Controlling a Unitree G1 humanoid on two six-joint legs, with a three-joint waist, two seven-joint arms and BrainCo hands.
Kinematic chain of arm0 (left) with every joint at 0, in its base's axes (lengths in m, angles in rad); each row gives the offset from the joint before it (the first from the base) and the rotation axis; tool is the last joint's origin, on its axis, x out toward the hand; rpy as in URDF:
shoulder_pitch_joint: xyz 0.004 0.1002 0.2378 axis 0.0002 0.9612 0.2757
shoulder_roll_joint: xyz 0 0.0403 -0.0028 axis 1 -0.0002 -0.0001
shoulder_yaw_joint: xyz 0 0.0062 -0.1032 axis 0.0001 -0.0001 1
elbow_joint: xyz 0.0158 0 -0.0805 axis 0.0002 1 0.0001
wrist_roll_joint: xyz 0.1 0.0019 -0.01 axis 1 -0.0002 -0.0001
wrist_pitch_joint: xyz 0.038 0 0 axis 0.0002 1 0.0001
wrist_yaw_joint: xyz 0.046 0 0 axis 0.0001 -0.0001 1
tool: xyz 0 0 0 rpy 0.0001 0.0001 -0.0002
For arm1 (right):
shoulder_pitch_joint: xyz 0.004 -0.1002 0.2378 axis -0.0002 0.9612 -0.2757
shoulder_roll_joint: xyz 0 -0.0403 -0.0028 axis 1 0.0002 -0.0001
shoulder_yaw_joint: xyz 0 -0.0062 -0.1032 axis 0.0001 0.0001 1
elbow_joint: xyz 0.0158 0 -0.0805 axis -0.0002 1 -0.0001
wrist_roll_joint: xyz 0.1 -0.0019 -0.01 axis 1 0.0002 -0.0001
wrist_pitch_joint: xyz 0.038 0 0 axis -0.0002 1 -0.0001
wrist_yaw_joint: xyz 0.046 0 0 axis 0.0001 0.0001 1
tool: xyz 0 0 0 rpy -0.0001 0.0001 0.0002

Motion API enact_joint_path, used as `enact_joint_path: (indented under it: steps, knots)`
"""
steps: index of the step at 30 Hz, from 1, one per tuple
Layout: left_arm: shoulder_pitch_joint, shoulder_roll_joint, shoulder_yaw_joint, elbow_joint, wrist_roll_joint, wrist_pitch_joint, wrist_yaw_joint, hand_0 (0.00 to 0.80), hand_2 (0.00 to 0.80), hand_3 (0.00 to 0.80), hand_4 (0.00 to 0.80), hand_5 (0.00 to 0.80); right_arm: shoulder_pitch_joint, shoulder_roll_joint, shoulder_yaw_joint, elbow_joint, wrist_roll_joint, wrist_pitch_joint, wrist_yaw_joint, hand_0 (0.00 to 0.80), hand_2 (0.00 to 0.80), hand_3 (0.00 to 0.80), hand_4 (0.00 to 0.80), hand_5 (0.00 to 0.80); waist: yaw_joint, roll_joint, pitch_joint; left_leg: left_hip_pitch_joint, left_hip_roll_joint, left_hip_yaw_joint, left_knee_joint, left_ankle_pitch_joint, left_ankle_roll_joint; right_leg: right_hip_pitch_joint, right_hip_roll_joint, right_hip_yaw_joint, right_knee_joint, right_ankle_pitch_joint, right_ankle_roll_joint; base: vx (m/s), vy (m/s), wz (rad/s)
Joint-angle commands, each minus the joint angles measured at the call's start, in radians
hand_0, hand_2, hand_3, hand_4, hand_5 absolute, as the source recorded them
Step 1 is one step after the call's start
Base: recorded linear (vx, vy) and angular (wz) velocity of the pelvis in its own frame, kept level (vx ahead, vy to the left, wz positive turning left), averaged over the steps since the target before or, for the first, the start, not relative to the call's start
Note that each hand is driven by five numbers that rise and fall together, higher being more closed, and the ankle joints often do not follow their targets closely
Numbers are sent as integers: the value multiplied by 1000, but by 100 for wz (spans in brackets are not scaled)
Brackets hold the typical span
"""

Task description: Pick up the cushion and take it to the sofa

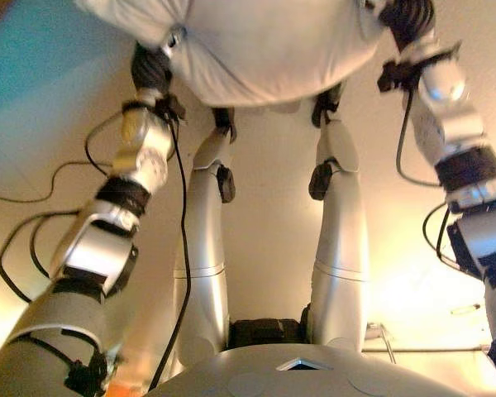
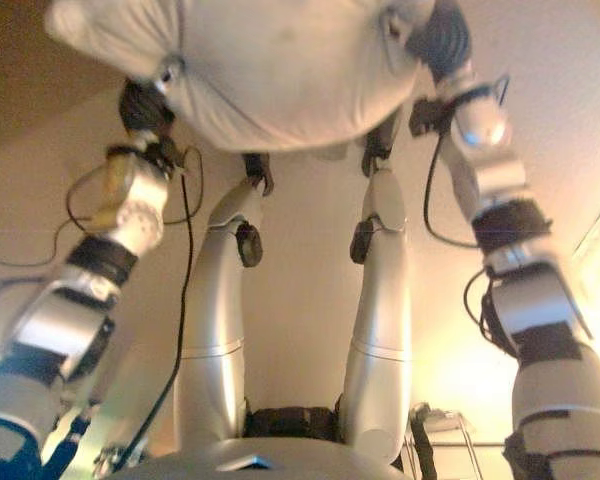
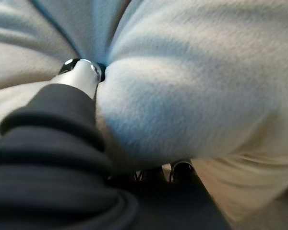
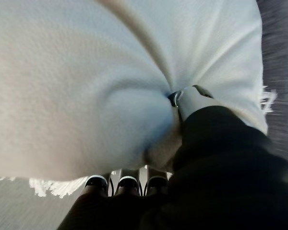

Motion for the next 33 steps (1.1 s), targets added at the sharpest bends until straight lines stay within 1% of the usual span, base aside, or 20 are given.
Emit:
enact_joint_path:
  steps: [1, 3, 4, 5, 6, 8, 10, 12, 14, 15, 17, 20, 22, 24, 25, 26, 29, 31, 33]
  knots:
    - [66, -93, 2, -246, 106, -48, -100, 800, 800, 800, 800, 800, 105, 47, 6, -192, -51, -81, -4, 800, 800, 800, 800, 800, -33, 58, -2, 78, -7, -75, -58, 86, -79, 149, 5, -15, 41, -31, 68, -4, -145, -5]
    - [154, -98, 7, -303, 127, -36, -102, 800, 800, 800, 800, 800, 213, 68, -39, -244, -84, -93, -3, 800, 800, 800, 800, 800, -33, 47, -2, 173, 2, -71, -72, 80, -75, 232, -13, -29, 23, -25, 72, 19, -150, -1]
    - [214, -102, 21, -337, 122, -20, -117, 800, 800, 800, 800, 800, 284, 89, -70, -276, -111, -95, -1, 800, 800, 800, 800, 800, -30, 39, -2, 249, 5, -63, -89, 75, -68, 300, -26, -48, 9, -24, 74, 38, -110, 1]
    - [239, -105, 28, -353, 124, -11, -124, 800, 800, 800, 800, 800, 314, 98, -82, -291, -118, -95, 0, 800, 800, 800, 800, 800, -28, 36, -2, 285, 5, -59, -99, 74, -65, 334, -31, -58, 1, -25, 74, 89, -107, 4]
    - [292, -114, 42, -383, 136, 13, -137, 800, 800, 800, 800, 800, 377, 115, -106, -318, -132, -95, 8, 800, 800, 800, 800, 800, -24, 28, -2, 368, 5, -51, -123, 70, -58, 411, -38, -78, -16, -31, 75, 117, -93, 0]
    - [364, -115, 55, -421, 151, 46, -162, 800, 800, 800, 800, 800, 462, 135, -137, -350, -152, -96, 22, 800, 800, 800, 800, 800, -17, 14, -2, 501, -6, -41, -169, 65, -47, 541, -42, -107, -61, -36, 74, 140, -96, -7]
    - [402, -107, 69, -443, 159, 78, -180, 800, 800, 800, 800, 800, 512, 140, -160, -366, -156, -88, 33, 800, 800, 800, 800, 800, -7, 1, -2, 613, -19, -33, -214, 62, -39, 658, -44, -130, -107, -41, 71, 106, -69, -9]
    - [421, -105, 78, -452, 145, 97, -194, 800, 800, 800, 800, 800, 533, 142, -174, -371, -161, -83, 39, 800, 800, 800, 800, 800, 0, -3, -22, 672, -22, -27, -245, 60, -34, 715, -48, -143, -130, -47, 66, 76, -24, -23]
    - [454, -102, 95, -466, 136, 111, -205, 800, 800, 800, 800, 800, 563, 144, -190, -377, -169, -74, 49, 800, 800, 800, 800, 800, 6, 0, -63, 747, -24, -19, -284, 59, -25, 782, -45, -150, -148, -59, 60, 72, 27, -22]
    - [463, -101, 97, -472, 133, 112, -205, 800, 800, 800, 800, 800, 570, 146, -193, -382, -171, -71, 51, 800, 800, 800, 800, 800, 7, 0, -71, 764, -23, -17, -295, 60, -24, 799, -45, -150, -155, -61, 59, 69, 20, 3]
    - [502, -102, 116, -500, 135, 118, -194, 800, 800, 800, 800, 800, 611, 157, -213, -414, -194, -72, 54, 800, 800, 800, 800, 800, 13, -2, -120, 854, -25, -16, -355, 69, -22, 890, -47, -155, -204, -63, 62, 105, -7, -1]
    - [562, -101, 150, -551, 181, 83, -182, 800, 800, 800, 800, 800, 682, 176, -240, -487, -223, -99, 68, 800, 800, 800, 800, 800, 15, -11, -181, 963, -18, -17, -429, 79, -24, 1009, -43, -165, -270, -62, 62, 143, -33, -11]
    - [619, -105, 187, -614, 229, 69, -174, 800, 800, 800, 800, 800, 744, 203, -263, -565, -256, -122, 85, 800, 800, 800, 800, 800, 16, -17, -241, 1060, -12, -13, -485, 83, -24, 1113, -34, -173, -325, -63, 59, 228, -45, -10]
    - [660, -109, 212, -659, 260, 46, -185, 800, 800, 800, 800, 800, 782, 217, -279, -623, -242, -150, 112, 800, 800, 800, 800, 800, 17, -17, -290, 1124, -4, -6, -526, 88, -24, 1180, -27, -182, -369, -59, 55, 230, -17, -10]
    - [682, -114, 223, -680, 271, 39, -195, 800, 800, 800, 800, 800, 800, 227, -285, -652, -233, -150, 124, 800, 800, 800, 800, 800, 19, -16, -313, 1158, -1, -2, -545, 87, -25, 1216, -23, -184, -388, -61, 53, 269, -15, -7]
    - [708, -117, 235, -704, 268, 24, -210, 800, 800, 800, 800, 800, 816, 237, -293, -688, -233, -164, 138, 800, 800, 800, 800, 800, 21, -17, -342, 1195, 3, 3, -563, 85, -26, 1253, -19, -186, -408, -61, 51, 226, -26, -5]
    - [742, -114, 268, -774, 239, 6, -234, 800, 800, 800, 800, 800, 828, 226, -314, -779, -230, -192, 159, 800, 800, 800, 800, 800, 23, -20, -389, 1272, 16, 17, -608, 81, -28, 1323, -15, -192, -451, -58, 51, 152, -40, -10]
    - [746, -113, 279, -810, 217, -10, -243, 800, 800, 800, 800, 800, 822, 218, -320, -823, -227, -208, 145, 800, 800, 800, 800, 800, 23, -23, -412, 1308, 22, 26, -637, 83, -30, 1357, -11, -191, -478, -54, 52, 80, -57, -11]
    - [739, -111, 285, -841, 208, -22, -241, 800, 800, 800, 800, 800, 806, 212, -323, -858, -208, -204, 129, 800, 800, 800, 800, 800, 22, -25, -433, 1342, 29, 32, -662, 82, -33, 1387, -6, -190, -504, -50, 51, 75, -59, -7]
